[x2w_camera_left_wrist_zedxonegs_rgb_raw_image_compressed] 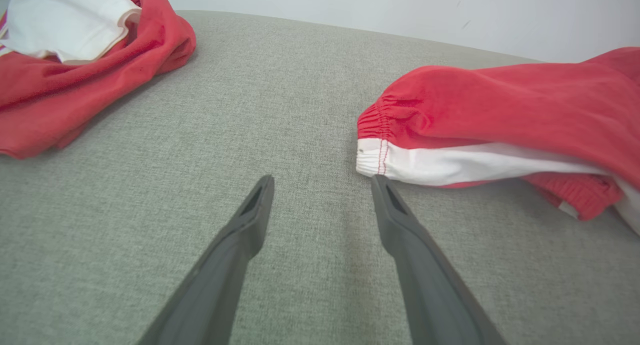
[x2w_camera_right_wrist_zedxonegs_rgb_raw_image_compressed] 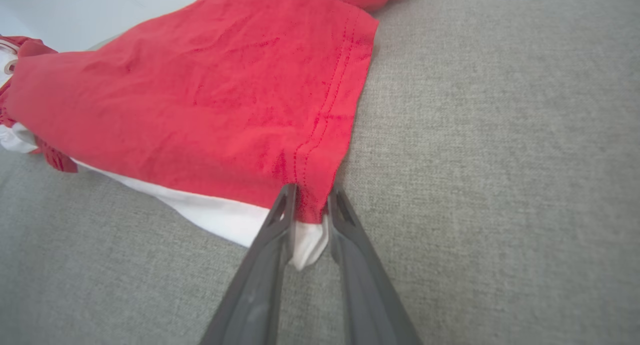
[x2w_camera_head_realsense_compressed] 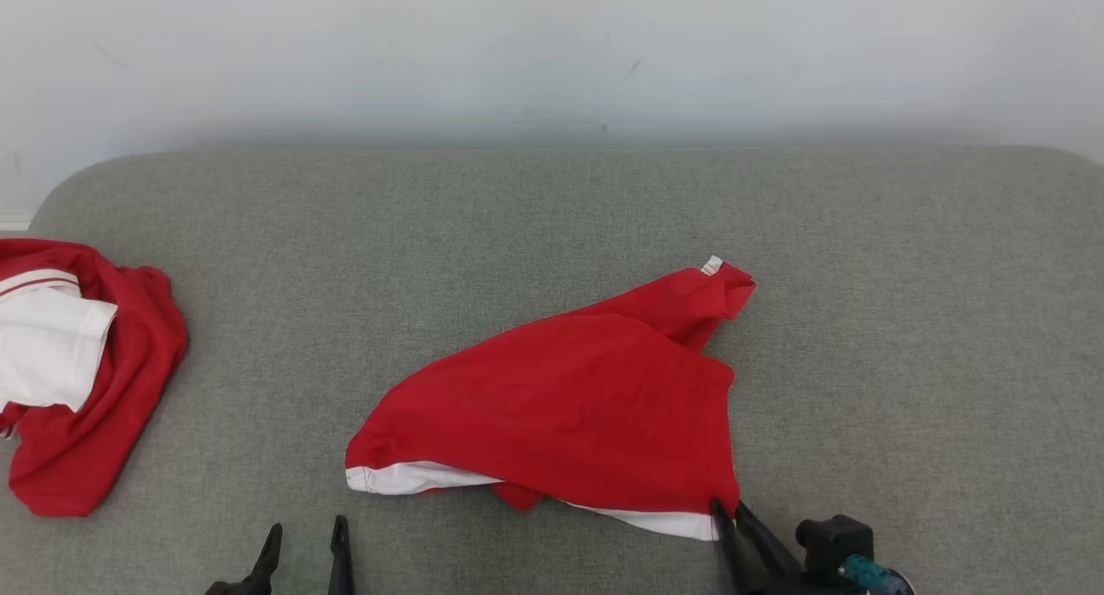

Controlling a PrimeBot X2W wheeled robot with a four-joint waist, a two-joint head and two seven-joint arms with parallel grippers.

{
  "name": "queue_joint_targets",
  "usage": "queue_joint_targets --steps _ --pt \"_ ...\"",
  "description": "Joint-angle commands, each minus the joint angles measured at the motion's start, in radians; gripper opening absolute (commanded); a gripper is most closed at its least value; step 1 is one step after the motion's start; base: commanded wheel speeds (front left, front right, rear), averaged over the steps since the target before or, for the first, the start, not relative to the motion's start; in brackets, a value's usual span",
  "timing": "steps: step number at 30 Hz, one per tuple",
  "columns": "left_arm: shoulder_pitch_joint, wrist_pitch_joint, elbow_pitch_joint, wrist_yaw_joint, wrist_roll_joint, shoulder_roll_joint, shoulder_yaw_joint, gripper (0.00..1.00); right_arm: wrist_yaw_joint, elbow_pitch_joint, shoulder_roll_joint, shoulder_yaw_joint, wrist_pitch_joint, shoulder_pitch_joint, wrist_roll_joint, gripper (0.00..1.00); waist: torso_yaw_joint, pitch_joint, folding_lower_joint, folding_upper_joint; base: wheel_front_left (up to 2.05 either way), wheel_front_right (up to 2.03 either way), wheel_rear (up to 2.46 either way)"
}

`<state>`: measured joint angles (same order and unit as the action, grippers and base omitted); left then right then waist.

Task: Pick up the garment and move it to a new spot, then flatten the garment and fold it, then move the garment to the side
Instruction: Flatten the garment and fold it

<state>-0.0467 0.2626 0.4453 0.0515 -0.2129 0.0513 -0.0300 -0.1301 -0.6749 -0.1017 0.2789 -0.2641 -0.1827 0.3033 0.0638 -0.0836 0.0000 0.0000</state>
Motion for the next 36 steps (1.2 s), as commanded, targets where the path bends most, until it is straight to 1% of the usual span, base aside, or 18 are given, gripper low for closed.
queue_joint_targets --steps 1,2,3,9,13,14,15,16,19,22,28,31,36 --pt "-0.008 0.003 -0.004 -0.004 -0.003 -0.001 0.000 1.00 -0.001 0.006 -0.003 -0.006 0.000 -0.003 0.001 0.16 0.002 -0.003 0.0000 0.0000 0.00 0.00 0.00" --pt "-0.009 0.003 -0.005 -0.005 -0.002 -0.001 -0.002 1.00 -0.001 0.019 -0.005 -0.017 0.000 -0.008 0.003 0.10 0.004 -0.004 0.0000 0.0000 0.00 0.00 0.00" --pt "-0.010 0.003 -0.005 -0.004 -0.001 -0.001 -0.003 1.00 -0.001 0.031 -0.006 -0.028 0.000 -0.009 0.003 0.00 0.005 -0.006 0.0000 0.0000 0.00 0.00 0.00" --pt "-0.007 0.003 0.003 0.001 0.006 -0.001 -0.004 1.00 -0.001 0.072 0.001 -0.126 0.000 -0.025 -0.020 0.00 0.014 -0.004 0.0000 0.0000 0.00 0.00 0.00" --pt "-0.001 0.003 0.015 0.006 0.012 -0.001 -0.008 1.00 -0.001 0.046 0.010 -0.207 0.000 -0.050 -0.049 0.00 0.019 0.006 0.0000 0.0000 0.00 0.00 0.00" --pt "0.000 0.003 0.017 0.007 0.013 -0.001 -0.009 1.00 -0.001 0.035 0.012 -0.226 0.000 -0.058 -0.059 0.05 0.020 0.008 0.0000 0.0000 0.00 0.00 0.00" --pt "0.001 0.003 0.019 0.008 0.015 -0.001 -0.008 1.00 -0.001 0.024 0.014 -0.244 0.000 -0.065 -0.069 0.49 0.021 0.013 0.0000 0.0000 0.00 0.00 0.00" --pt "0.003 0.003 0.021 0.009 0.015 -0.001 -0.009 1.00 -0.001 0.019 0.018 -0.260 0.000 -0.071 -0.078 1.00 0.021 0.018 0.0000 0.0000 0.00 0.00 0.00" --pt "0.017 0.003 0.021 0.008 0.018 -0.001 -0.001 1.00 -0.001 0.031 0.028 -0.287 0.000 -0.074 -0.117 1.00 0.017 0.036 0.0000 0.0000 0.00 0.00 0.00" --pt "0.033 0.003 0.012 0.006 0.025 -0.001 0.011 1.00 -0.001 0.059 0.035 -0.311 0.000 -0.039 -0.155 1.00 0.004 0.060 0.0000 0.0000 0.00 0.00 0.00" --pt "0.059 0.003 -0.026 -0.005 0.033 -0.001 0.034 1.00 -0.001 0.168 0.046 -0.342 0.000 0.031 -0.212 1.00 -0.030 0.091 0.0000 0.0000 0.00 0.00 0.00" --pt "0.078 0.003 -0.046 -0.006 0.043 -0.001 0.046 1.00 -0.001 0.224 0.048 -0.345 0.000 0.077 -0.231 1.00 -0.046 0.103 0.0000 0.0000 0.00 0.00 0.00" --pt "0.103 0.003 -0.075 -0.005 0.059 -0.001 0.059 1.00 -0.001 0.287 0.051 -0.345 0.000 0.132 -0.229 1.00 -0.065 0.117 0.0000 0.0000 0.00 0.00 0.00"
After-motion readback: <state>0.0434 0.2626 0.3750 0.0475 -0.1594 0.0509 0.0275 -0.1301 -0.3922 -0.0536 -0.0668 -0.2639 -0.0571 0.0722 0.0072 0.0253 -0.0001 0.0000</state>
